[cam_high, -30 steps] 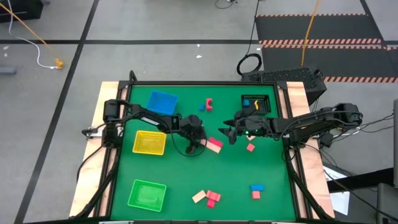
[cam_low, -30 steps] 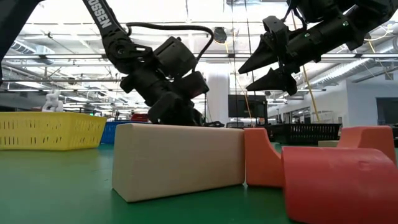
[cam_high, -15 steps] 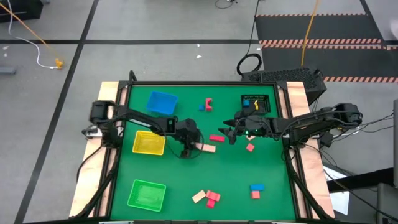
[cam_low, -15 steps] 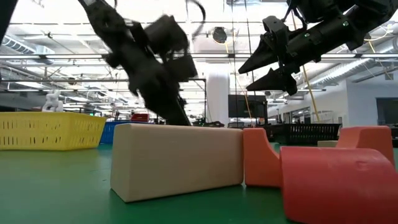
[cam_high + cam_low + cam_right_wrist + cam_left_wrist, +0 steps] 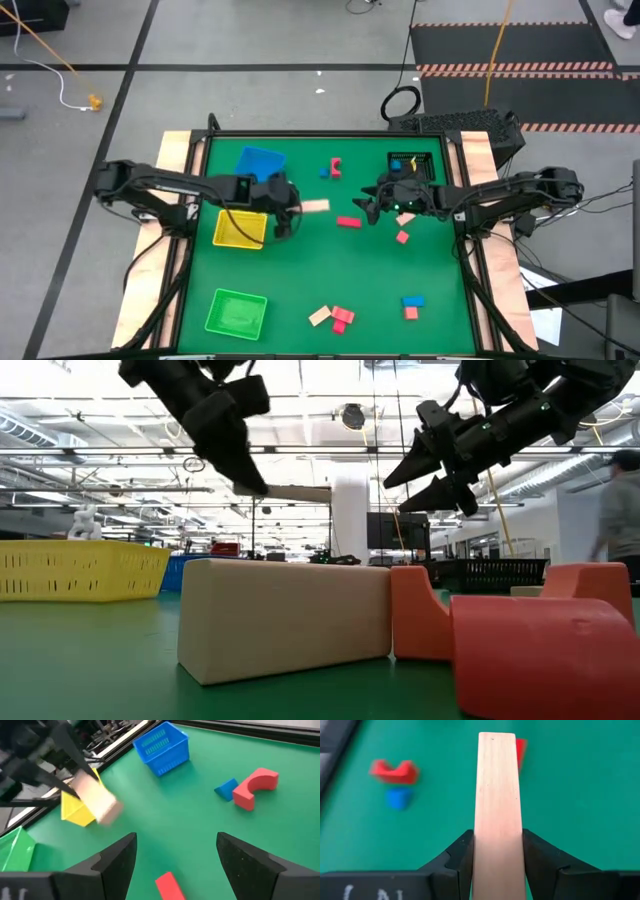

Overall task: Sort & place blocks by color
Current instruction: Put the middle brown block into the blue bin

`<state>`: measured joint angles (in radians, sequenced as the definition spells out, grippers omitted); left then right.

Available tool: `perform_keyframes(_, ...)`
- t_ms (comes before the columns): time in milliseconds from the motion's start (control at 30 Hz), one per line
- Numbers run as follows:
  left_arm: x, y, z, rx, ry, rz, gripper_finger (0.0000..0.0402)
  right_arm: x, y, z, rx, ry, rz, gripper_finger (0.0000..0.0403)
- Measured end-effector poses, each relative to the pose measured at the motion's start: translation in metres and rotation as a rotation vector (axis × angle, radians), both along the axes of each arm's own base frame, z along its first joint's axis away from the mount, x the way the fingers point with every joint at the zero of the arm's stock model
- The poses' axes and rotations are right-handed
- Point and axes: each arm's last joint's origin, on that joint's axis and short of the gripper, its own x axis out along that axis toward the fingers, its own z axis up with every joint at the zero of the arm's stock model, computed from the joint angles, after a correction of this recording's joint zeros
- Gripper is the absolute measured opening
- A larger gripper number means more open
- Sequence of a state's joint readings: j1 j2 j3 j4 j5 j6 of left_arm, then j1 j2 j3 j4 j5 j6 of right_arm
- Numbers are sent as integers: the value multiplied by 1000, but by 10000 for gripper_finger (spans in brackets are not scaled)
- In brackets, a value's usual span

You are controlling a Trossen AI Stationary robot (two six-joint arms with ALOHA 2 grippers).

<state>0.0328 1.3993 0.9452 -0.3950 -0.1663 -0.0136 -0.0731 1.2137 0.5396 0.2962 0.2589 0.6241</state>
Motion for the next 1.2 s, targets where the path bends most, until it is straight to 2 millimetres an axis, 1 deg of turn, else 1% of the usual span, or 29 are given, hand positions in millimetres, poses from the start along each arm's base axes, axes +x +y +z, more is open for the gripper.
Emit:
perform_keyframes(100,-14,12,5,52,61,82,134,-1,-4,-2,5,21,-21,267)
perform_keyframes(167,-20,21,8,78,76,136,134,-3,-7,-4,7,43,-33,267)
perform_keyframes(300,-31,42,6,104,149,242,134,-6,-12,-8,28,87,-63,267)
perform_keyframes(367,-37,53,4,100,192,293,134,-8,-13,-11,38,116,-75,267)
perform_keyframes(600,-55,95,1,75,224,473,134,-14,-13,-18,64,207,-90,267)
perform_keyframes(733,-70,113,-1,48,276,570,134,-16,-13,-21,85,241,-102,267)
perform_keyframes(933,-87,130,-14,13,307,675,134,-18,-13,-23,87,268,-102,267)
perform_keyframes(1100,-98,134,-36,-42,331,694,134,-18,-13,-23,86,269,-101,267)
perform_keyframes(1133,-100,134,-40,-47,330,700,140,-18,-13,-23,86,268,-101,267)
perform_keyframes(1200,-101,135,-44,-46,314,710,168,-18,-13,-23,85,269,-100,267)
